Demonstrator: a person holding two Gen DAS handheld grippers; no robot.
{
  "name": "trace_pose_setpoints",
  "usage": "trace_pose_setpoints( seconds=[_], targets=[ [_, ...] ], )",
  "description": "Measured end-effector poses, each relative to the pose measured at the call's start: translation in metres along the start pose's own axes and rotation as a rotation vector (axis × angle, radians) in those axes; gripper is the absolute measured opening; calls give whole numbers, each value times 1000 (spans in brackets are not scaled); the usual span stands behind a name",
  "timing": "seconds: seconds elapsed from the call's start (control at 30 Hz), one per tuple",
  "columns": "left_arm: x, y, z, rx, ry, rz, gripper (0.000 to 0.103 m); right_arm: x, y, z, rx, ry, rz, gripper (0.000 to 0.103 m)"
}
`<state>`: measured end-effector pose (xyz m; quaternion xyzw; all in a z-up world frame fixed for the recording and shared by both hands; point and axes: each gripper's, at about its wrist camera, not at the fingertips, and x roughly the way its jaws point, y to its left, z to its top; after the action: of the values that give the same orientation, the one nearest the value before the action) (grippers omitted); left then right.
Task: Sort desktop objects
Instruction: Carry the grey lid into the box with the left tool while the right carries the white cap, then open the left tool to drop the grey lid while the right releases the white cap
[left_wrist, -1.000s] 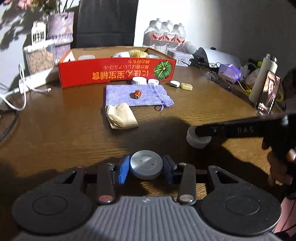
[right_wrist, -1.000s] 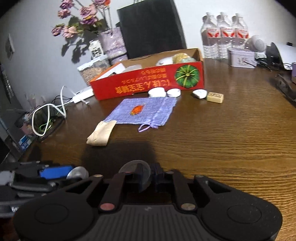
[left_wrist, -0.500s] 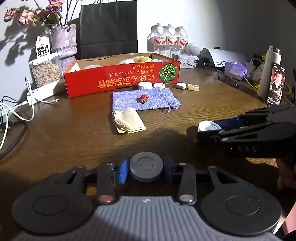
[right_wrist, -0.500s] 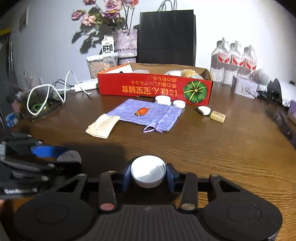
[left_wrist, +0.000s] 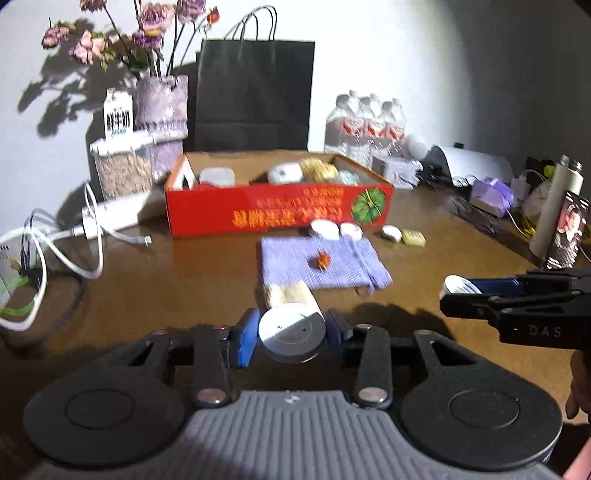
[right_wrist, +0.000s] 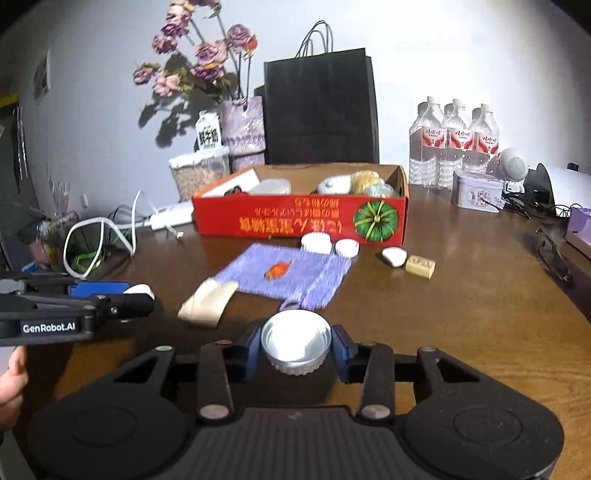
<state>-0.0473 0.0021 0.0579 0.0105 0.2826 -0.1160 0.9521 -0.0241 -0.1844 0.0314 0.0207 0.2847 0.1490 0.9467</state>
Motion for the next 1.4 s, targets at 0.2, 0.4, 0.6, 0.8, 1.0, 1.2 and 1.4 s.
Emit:
trace_pose_setpoints(
  seconds=[0.2, 0.4, 0.6, 0.8, 1.0, 1.2, 1.4],
  targets=[
    [22, 16, 38, -20, -24, -18, 40, 19, -9, 42, -38, -53, -3, 39],
    [52, 26, 82, -19, -55, -44, 40, 50, -27, 105, -58, -108, -1, 39],
    [119, 47, 164, -15, -57, -53, 40, 128, -61, 197, 19, -59, 68, 39],
    [237, 57, 217, 2, 96, 1, 41, 248, -78, 255, 144, 126, 103, 39],
    [334, 73, 220, -12, 268, 56, 41, 337, -78, 270, 220, 269, 89, 39],
    [334, 68, 222, 31, 269, 25, 66, 377, -57, 259, 145, 347, 58, 42],
    [314, 95, 225, 12, 249, 36, 72, 360, -62, 262, 167, 328, 94, 52]
  ],
)
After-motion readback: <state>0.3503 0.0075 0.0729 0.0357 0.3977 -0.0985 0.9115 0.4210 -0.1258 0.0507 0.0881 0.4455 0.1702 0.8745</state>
